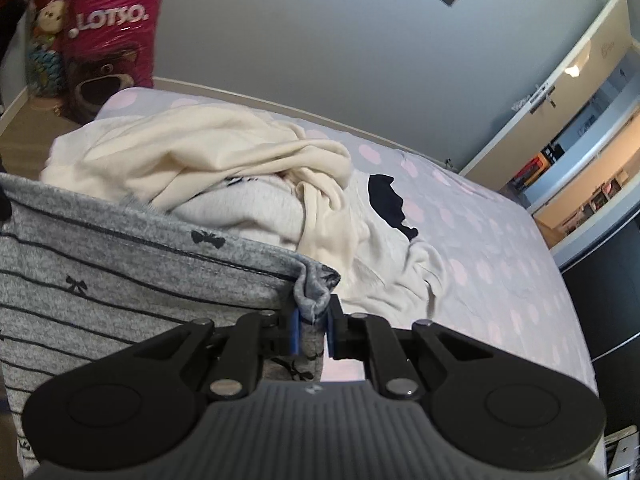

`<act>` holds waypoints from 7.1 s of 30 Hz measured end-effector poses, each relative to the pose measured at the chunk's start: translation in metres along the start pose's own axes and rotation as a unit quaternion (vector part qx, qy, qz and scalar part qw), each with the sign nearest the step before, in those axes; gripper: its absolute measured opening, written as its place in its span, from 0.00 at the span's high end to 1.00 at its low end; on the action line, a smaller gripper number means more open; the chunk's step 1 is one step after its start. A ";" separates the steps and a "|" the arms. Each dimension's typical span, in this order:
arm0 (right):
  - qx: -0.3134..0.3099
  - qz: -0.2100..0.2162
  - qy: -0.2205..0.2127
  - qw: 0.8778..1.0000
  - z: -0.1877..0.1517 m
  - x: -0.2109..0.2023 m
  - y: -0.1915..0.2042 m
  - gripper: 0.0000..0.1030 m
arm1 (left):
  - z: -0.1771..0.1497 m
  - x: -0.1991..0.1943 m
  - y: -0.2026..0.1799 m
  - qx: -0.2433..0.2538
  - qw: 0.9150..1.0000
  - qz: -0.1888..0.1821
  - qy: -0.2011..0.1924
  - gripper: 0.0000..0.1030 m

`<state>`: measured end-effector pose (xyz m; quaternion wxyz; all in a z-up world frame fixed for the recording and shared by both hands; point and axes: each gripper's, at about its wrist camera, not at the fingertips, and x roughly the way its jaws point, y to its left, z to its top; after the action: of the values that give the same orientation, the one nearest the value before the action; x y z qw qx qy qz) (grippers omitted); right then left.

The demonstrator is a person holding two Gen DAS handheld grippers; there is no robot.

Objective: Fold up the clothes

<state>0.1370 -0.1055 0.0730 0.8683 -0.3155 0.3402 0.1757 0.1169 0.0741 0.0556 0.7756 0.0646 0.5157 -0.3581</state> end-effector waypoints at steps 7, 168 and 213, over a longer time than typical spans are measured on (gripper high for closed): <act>0.022 -0.002 0.030 0.999 0.014 0.063 0.007 0.83 | 0.009 0.049 0.043 -0.053 0.998 0.022 0.028 0.95; -0.509 -0.079 0.145 0.845 -0.262 -0.133 0.047 0.74 | -0.073 0.023 -0.194 0.139 0.982 -0.115 0.054 0.93; -0.407 -0.051 0.103 0.906 -0.175 -0.016 0.047 0.57 | -0.042 0.067 -0.103 0.124 0.987 0.053 0.084 0.89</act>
<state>0.0170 -0.1887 -0.0355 0.6324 -0.6747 0.3100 0.2208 0.0353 -0.0148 0.0071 0.7335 0.2175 0.5263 -0.3712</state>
